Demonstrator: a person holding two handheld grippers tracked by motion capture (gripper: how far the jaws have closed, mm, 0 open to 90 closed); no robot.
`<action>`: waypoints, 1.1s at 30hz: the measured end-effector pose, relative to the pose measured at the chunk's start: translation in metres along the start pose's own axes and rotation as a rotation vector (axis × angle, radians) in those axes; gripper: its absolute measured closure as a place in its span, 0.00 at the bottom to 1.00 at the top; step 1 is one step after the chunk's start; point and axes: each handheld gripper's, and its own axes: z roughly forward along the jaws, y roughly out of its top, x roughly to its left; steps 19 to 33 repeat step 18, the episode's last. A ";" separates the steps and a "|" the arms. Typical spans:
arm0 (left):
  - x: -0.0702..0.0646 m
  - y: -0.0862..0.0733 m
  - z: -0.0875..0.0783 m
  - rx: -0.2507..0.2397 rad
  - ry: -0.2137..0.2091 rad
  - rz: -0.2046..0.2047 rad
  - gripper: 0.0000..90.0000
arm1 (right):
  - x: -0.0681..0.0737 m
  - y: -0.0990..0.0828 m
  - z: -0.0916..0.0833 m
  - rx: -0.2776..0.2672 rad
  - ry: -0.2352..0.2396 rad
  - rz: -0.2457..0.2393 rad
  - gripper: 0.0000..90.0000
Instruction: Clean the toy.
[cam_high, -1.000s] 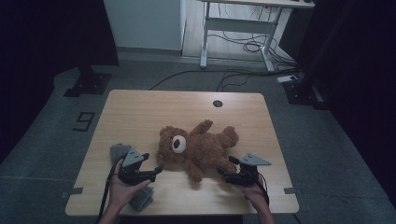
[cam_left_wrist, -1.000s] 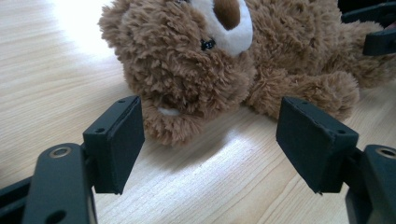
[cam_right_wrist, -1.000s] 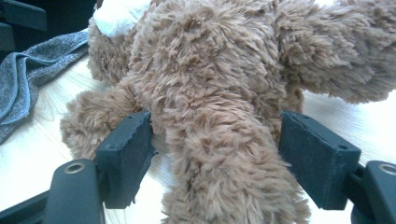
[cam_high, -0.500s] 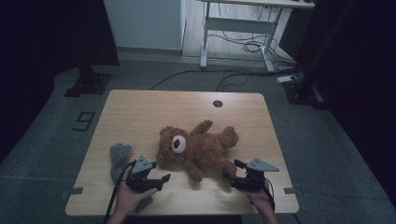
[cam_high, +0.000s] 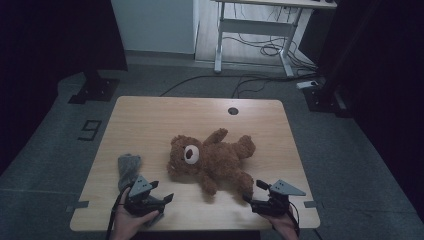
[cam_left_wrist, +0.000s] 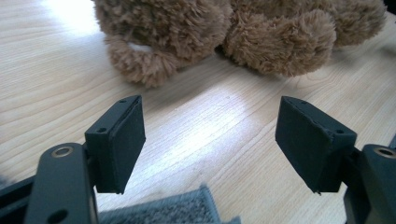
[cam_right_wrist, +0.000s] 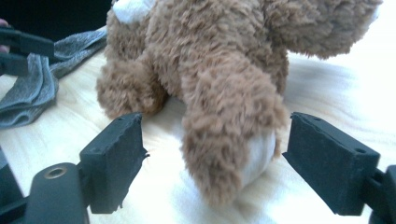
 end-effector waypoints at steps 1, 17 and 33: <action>0.001 -0.001 -0.002 -0.005 -0.001 -0.004 0.27 | 0.001 -0.002 -0.002 0.005 -0.004 -0.003 0.20; 0.000 -0.006 -0.010 -0.014 0.012 0.009 0.27 | 0.003 -0.014 -0.005 0.035 -0.018 -0.014 0.18; 0.001 -0.005 -0.010 -0.016 0.014 0.009 0.27 | 0.002 -0.014 -0.005 0.033 -0.018 -0.013 0.18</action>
